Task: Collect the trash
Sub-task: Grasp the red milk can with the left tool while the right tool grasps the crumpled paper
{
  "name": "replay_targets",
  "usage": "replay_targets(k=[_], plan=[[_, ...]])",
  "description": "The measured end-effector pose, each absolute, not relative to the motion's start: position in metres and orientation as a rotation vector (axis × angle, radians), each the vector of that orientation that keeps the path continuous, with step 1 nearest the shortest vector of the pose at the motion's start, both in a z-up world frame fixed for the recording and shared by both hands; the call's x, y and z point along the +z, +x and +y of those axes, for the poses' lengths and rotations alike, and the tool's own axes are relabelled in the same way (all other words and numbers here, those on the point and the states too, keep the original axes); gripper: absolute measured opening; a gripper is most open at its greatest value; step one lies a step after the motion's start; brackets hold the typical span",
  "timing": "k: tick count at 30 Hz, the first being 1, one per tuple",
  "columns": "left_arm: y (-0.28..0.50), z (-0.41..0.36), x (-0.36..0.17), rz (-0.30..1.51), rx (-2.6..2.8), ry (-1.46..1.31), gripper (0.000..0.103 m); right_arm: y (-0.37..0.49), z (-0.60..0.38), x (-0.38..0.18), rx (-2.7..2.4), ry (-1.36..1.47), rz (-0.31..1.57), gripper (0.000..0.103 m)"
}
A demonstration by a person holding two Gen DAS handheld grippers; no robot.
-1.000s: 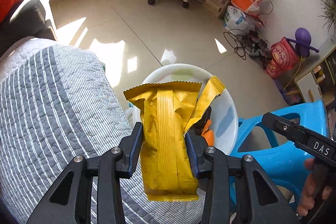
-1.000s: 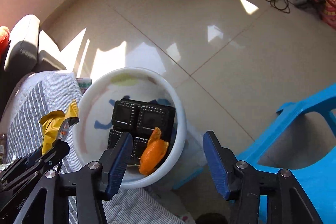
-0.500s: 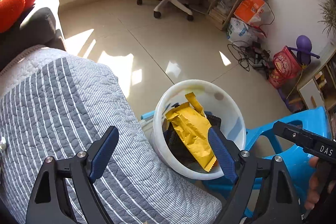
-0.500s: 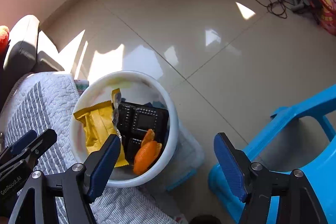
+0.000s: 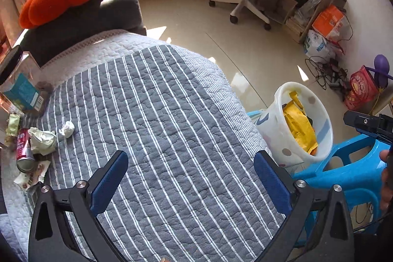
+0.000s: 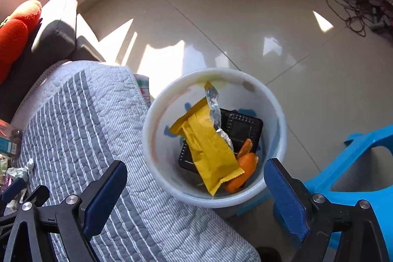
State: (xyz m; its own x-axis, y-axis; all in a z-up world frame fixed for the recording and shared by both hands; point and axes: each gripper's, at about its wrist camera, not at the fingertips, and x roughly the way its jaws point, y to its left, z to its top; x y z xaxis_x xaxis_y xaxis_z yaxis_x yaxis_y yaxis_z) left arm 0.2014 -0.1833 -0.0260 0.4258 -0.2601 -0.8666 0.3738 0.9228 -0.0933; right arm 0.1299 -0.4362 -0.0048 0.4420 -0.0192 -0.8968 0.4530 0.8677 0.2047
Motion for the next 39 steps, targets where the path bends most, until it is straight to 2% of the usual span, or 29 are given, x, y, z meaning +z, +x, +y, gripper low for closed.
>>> replay_targets(k=[3,16,28,31,39], plan=[[0.201,-0.152,-0.023,1.055,-0.347,0.115,0.103,0.140,-0.414,-0.006,-0.295,0.414,1.088,0.102],[0.217,0.002,-0.020,1.083,-0.116,0.001,0.103,0.186,-0.322,-0.024,-0.193,0.296,1.157,0.102],[0.256,0.105,-0.054,1.127,0.081,-0.210,0.103,0.222,-0.250,-0.048,-0.101,0.202,1.231,0.102],[0.268,0.116,-0.063,1.118,0.091,-0.285,0.099,0.227,-0.239,-0.052,-0.082,0.200,1.243,0.102],[0.303,0.112,-0.088,1.112,0.104,-0.340,0.080,0.236,-0.222,-0.062,-0.065,0.206,1.271,0.102]])
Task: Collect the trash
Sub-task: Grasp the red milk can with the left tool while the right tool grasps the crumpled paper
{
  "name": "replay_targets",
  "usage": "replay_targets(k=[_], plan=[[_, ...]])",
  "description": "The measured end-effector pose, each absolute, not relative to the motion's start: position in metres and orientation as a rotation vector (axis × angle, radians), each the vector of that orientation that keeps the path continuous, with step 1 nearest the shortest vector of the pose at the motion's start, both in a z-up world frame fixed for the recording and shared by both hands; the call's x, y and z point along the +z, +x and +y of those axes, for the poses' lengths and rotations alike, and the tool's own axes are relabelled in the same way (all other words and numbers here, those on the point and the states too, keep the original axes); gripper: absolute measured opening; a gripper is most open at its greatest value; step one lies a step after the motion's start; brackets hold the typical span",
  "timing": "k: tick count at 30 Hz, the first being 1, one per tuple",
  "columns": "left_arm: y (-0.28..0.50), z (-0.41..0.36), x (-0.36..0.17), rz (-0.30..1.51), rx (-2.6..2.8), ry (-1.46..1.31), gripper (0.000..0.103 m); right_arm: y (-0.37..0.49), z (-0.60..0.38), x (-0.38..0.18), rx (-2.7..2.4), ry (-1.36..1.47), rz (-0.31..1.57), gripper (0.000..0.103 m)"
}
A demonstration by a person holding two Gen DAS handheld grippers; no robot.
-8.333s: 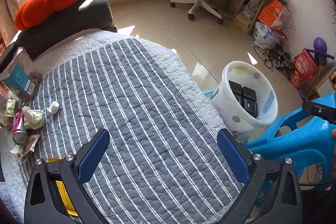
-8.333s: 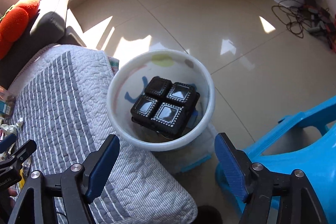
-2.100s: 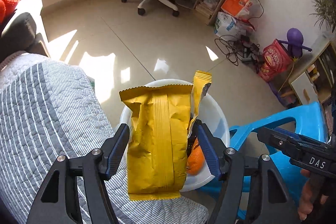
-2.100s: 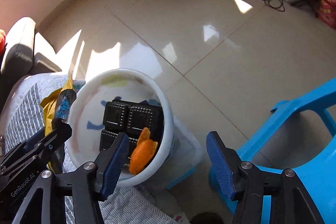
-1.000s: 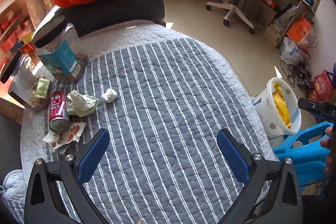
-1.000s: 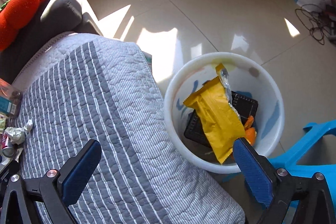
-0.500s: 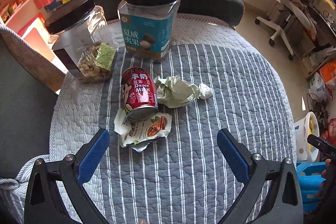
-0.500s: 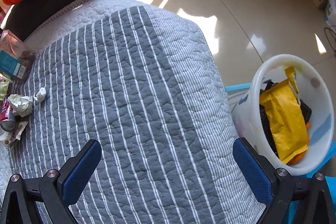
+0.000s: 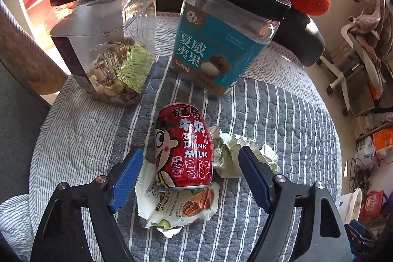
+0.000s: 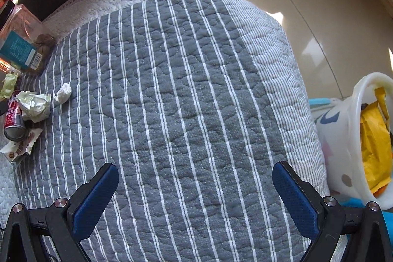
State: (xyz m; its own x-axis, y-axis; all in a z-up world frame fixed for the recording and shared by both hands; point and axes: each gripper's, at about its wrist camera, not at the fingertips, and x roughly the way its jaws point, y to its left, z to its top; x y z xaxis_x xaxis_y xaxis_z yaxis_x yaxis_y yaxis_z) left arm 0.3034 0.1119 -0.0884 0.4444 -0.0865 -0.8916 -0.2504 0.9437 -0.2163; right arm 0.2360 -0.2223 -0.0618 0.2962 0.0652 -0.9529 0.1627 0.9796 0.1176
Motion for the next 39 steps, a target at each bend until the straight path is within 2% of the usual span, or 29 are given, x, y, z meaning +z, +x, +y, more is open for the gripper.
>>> replay_targets(k=[4,5,6,13,21,25,29,33,39], plan=[[0.314,0.117,-0.109,1.153,0.120,-0.363,0.072,0.238,-0.214,-0.064,-0.051,0.216,1.277,0.102],[0.315,0.119,-0.114,1.167,0.117,-0.373,0.066,0.239,-0.210,-0.064,-0.044,0.216,1.279,0.102],[0.315,0.121,-0.117,1.175,0.107,-0.385,0.064,0.239,-0.207,-0.065,-0.037,0.215,1.281,0.102],[0.295,0.130,-0.104,1.188,0.058,-0.406,0.064,0.251,-0.165,-0.068,0.026,0.147,1.268,0.102],[0.250,0.150,-0.072,1.162,0.027,-0.376,0.064,0.272,-0.103,-0.073,0.142,0.205,1.216,0.102],[0.231,0.171,-0.059,1.142,0.033,-0.389,0.064,0.291,-0.061,-0.074,0.256,0.174,1.186,0.096],[0.217,0.185,-0.050,1.135,0.039,-0.383,0.064,0.303,-0.015,-0.074,0.310,-0.012,1.122,0.095],[0.209,0.198,-0.049,1.130,0.090,-0.331,0.064,0.321,0.011,-0.086,0.341,-0.067,1.128,0.091],[0.204,0.214,-0.058,1.147,0.115,-0.343,0.064,0.340,0.035,-0.112,0.342,-0.135,1.162,0.077]])
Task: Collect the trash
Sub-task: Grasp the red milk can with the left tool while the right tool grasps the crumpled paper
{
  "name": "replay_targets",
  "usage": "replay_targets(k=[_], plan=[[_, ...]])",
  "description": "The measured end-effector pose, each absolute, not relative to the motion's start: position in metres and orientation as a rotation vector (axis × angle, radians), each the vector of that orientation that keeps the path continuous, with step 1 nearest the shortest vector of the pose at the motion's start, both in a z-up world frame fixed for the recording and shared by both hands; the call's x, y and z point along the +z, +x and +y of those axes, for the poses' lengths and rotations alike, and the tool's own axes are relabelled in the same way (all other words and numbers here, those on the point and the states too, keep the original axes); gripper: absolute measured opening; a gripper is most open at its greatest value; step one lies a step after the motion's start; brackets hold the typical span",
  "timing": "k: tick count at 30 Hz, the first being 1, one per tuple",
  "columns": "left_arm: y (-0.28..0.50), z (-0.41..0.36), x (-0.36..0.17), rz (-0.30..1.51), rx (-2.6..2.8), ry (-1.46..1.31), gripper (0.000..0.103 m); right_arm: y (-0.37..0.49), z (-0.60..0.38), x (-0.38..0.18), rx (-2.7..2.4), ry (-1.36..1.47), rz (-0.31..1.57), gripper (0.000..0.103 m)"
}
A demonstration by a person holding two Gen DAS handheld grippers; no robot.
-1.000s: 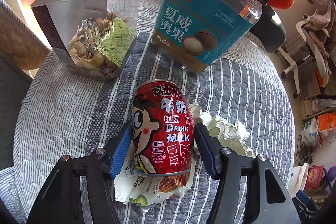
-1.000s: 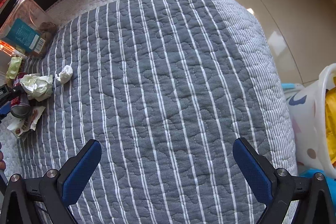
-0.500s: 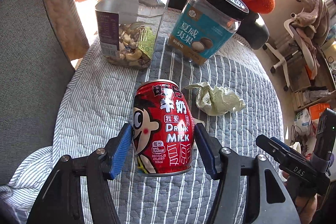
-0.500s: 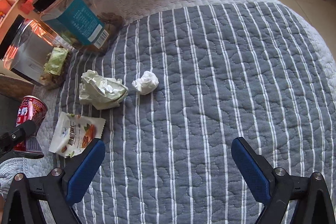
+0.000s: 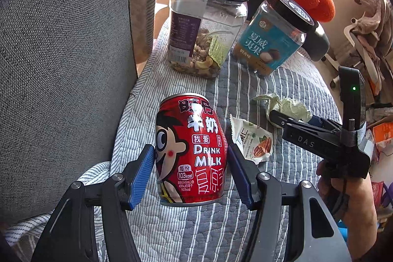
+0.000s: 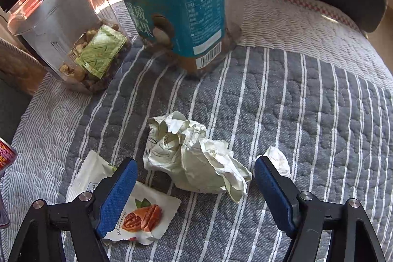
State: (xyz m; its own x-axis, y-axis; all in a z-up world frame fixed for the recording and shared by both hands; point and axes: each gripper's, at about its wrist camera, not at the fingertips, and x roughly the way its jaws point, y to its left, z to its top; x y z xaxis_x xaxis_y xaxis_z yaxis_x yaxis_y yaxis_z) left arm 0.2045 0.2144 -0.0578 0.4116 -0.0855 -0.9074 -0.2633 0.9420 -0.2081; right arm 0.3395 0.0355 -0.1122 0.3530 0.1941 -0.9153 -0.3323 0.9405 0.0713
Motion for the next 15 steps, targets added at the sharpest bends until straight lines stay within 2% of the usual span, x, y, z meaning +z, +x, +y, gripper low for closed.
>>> replay_targets(k=[2,4,6,7,8,10,15], plan=[[0.203,0.216,-0.058,1.145,0.119,-0.350,0.064,0.343,0.039,-0.117,0.341,-0.147,1.165,0.073],[0.202,0.217,-0.057,1.144,0.120,-0.353,0.064,0.345,0.040,-0.118,0.354,-0.138,1.163,0.061],[0.201,0.216,-0.056,1.140,0.118,-0.353,0.064,0.345,0.042,-0.117,0.361,-0.139,1.160,0.056],[0.201,0.215,-0.056,1.137,0.115,-0.353,0.064,0.343,0.042,-0.114,0.374,-0.142,1.156,0.044],[0.199,0.213,-0.053,1.132,0.112,-0.352,0.064,0.340,0.042,-0.110,0.387,-0.138,1.152,0.039],[0.197,0.210,-0.049,1.121,0.102,-0.346,0.064,0.334,0.040,-0.101,0.388,-0.143,1.143,0.033],[0.190,0.196,-0.038,1.099,0.068,-0.321,0.064,0.313,0.018,-0.076,0.387,-0.116,1.125,0.030]])
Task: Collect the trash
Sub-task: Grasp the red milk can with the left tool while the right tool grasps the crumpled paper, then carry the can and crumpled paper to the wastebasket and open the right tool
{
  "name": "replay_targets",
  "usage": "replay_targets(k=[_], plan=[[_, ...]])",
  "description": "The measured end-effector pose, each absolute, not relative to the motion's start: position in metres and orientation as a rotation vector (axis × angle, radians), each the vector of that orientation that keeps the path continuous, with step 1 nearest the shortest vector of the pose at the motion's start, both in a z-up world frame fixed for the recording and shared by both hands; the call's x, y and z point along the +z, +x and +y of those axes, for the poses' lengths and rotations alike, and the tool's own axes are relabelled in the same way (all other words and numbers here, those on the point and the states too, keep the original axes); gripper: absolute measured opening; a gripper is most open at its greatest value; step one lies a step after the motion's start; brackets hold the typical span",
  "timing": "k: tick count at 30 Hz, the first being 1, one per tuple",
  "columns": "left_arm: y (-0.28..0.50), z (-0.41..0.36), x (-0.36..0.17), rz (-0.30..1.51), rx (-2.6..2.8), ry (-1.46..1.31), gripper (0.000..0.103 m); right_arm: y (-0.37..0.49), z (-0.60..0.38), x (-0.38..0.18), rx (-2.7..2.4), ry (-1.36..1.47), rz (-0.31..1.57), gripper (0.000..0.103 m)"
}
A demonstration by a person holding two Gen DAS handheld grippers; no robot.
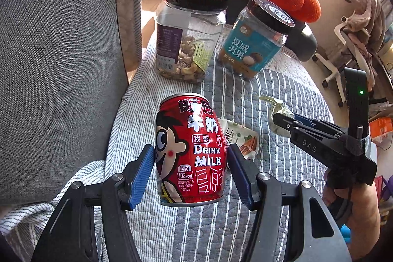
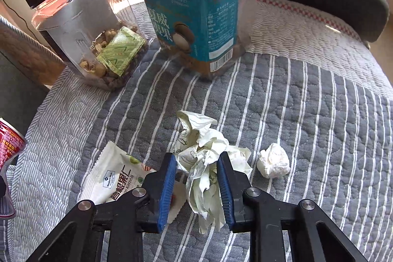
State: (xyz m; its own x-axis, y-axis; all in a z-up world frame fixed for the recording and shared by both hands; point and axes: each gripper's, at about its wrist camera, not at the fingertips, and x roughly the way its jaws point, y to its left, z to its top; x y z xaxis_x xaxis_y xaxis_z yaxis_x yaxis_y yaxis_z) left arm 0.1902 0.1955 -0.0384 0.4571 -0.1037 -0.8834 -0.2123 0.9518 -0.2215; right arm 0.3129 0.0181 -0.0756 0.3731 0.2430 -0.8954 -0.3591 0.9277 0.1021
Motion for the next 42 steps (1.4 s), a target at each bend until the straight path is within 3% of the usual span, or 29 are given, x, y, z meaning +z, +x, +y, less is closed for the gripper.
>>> replay_targets(k=[2,3,11,15,18,24,25,32,34,38,42], plan=[[0.187,0.188,-0.035,1.092,0.056,-0.307,0.064,0.304,0.007,-0.066,0.383,-0.095,1.116,0.024],[0.186,0.184,-0.033,1.089,0.048,-0.298,0.064,0.299,0.000,-0.061,0.379,-0.085,1.112,0.008],[0.176,0.150,-0.018,1.067,-0.017,-0.258,0.064,0.259,-0.053,-0.039,0.339,-0.010,1.094,0.009],[0.172,0.146,-0.013,1.056,-0.013,-0.254,0.064,0.259,-0.065,-0.044,0.320,0.038,1.120,0.048],[0.171,0.148,-0.014,1.057,-0.003,-0.253,0.064,0.266,-0.058,-0.050,0.332,0.069,1.159,0.053],[0.176,0.163,-0.018,1.065,0.023,-0.270,0.064,0.303,-0.028,-0.078,0.306,0.216,1.235,0.088],[0.177,0.165,-0.019,1.068,0.026,-0.277,0.064,0.310,-0.022,-0.083,0.290,0.216,1.241,0.089],[0.183,0.178,-0.027,1.086,0.045,-0.292,0.064,0.340,0.001,-0.118,0.164,0.167,1.304,0.088],[0.183,0.178,-0.028,1.088,0.048,-0.285,0.064,0.339,-0.004,-0.125,0.140,0.188,1.324,0.063],[0.182,0.172,-0.027,1.085,0.039,-0.273,0.064,0.328,-0.016,-0.119,0.185,0.204,1.320,0.054],[0.179,0.157,-0.021,1.068,0.018,-0.246,0.064,0.306,-0.035,-0.096,0.212,0.203,1.286,0.054]])
